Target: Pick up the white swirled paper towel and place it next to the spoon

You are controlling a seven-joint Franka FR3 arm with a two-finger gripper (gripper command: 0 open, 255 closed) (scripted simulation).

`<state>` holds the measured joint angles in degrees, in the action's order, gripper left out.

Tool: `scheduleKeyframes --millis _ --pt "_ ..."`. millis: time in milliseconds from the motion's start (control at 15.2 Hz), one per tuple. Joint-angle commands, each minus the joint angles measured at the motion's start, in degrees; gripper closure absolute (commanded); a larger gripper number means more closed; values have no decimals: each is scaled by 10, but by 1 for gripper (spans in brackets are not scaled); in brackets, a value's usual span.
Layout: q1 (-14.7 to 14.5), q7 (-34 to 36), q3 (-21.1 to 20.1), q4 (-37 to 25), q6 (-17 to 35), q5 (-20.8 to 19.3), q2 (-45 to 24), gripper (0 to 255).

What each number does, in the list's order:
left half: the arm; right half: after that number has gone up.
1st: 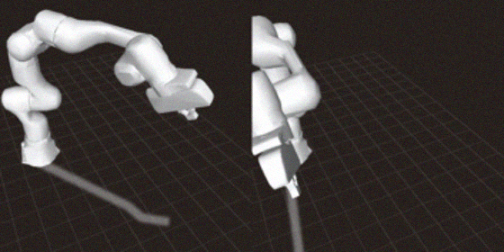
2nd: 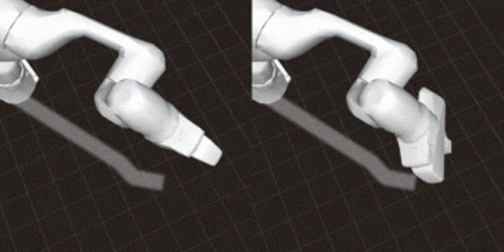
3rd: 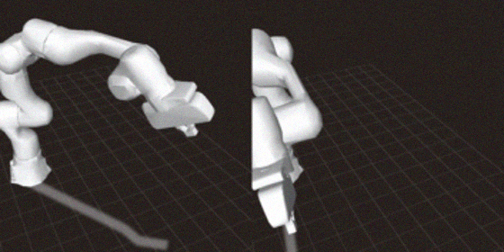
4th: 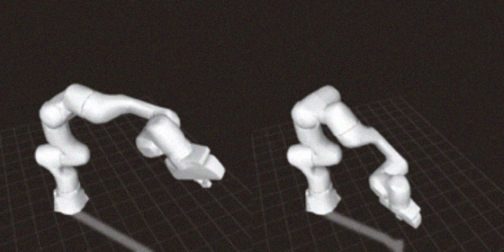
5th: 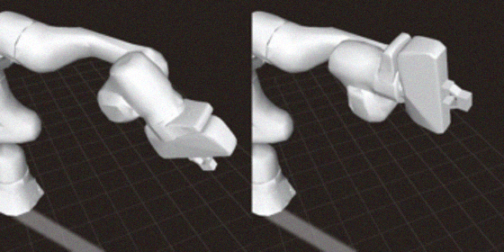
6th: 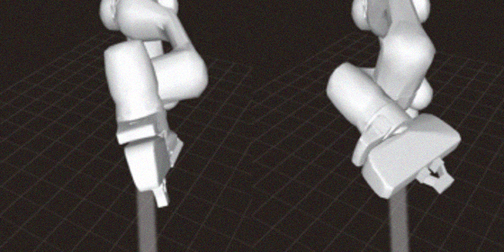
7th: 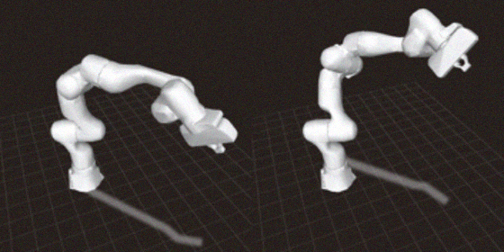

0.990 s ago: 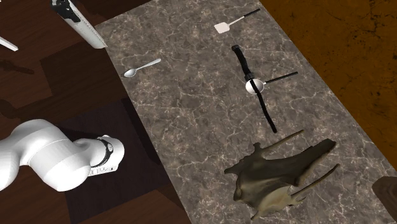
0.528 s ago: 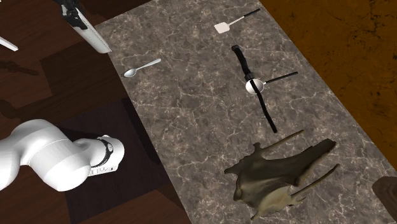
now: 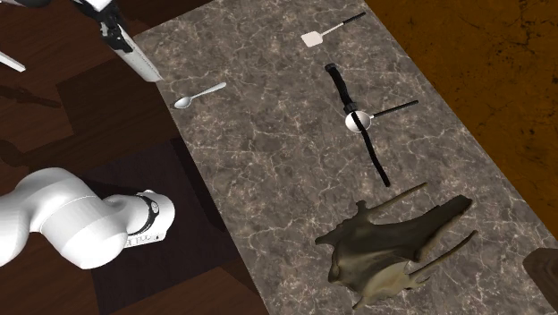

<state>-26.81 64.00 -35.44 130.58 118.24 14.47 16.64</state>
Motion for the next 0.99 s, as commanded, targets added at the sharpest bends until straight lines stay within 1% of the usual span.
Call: scheduleKeyframes --millis 0,330,858,924 --pt "0 1 -4 11 17 -1 -6 255" --pt "1 4 -12 35 58 -5 -24 255" --pt "1 4 -12 35 58 -5 -24 255" --pt "1 4 -12 35 58 -5 -24 0"
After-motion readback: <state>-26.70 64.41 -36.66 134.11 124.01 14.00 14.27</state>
